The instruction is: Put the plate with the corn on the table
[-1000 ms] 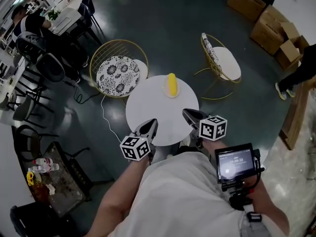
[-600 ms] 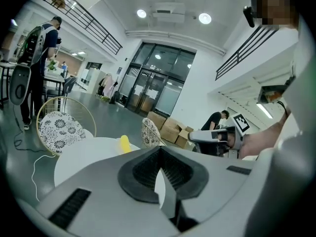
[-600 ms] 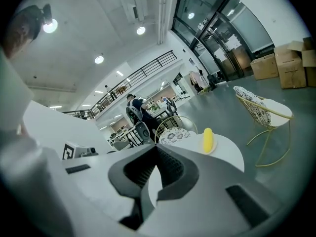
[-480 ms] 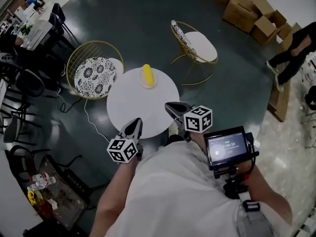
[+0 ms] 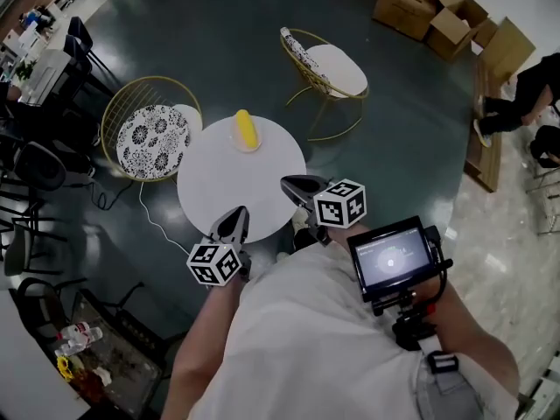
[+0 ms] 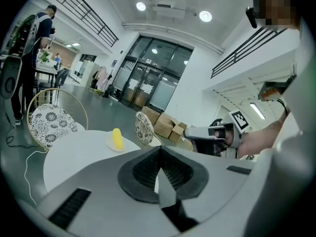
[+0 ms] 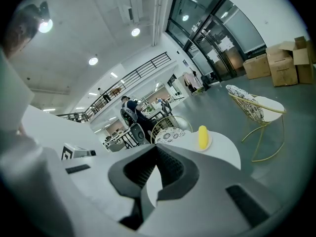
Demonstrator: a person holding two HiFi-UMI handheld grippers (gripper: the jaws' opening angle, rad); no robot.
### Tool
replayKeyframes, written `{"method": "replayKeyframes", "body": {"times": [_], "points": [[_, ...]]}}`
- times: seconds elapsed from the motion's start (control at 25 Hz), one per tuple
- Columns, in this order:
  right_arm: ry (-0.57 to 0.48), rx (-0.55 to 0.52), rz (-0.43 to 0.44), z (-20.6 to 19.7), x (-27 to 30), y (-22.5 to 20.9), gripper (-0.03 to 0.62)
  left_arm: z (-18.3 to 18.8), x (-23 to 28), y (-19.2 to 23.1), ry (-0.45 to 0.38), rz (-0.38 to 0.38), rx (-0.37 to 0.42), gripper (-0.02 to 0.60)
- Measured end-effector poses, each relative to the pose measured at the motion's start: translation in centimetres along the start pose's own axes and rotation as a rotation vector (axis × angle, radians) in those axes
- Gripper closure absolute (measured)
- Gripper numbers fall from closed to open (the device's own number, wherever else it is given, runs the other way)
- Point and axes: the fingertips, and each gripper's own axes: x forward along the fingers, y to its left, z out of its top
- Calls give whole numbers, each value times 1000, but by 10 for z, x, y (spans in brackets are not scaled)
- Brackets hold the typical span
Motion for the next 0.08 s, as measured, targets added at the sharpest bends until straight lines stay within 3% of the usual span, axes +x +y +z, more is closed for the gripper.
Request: {"method": "replayKeyframes", "body": {"times": [0.08], "points": [[-1,4,1,3,1,-2,588,-2,4,0,9,-2,-5,574]]}}
